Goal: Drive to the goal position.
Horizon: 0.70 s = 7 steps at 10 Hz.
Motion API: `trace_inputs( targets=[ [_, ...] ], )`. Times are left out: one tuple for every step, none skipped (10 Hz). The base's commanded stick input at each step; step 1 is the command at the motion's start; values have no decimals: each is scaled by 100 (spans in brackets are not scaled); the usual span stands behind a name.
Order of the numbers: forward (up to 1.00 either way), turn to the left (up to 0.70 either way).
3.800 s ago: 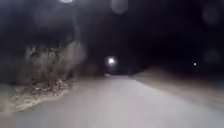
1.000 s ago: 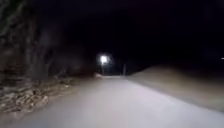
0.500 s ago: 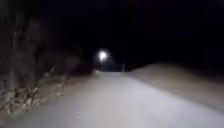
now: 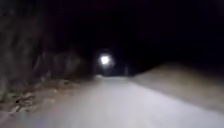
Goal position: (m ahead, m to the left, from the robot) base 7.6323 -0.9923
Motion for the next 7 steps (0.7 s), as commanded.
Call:
trace_inputs(
  targets=[
    [100, 35],
    [100, 37],
    [100, 40],
    [100, 22],
    [100, 4],
    [100, 0],
    [100, 0]
  ],
)
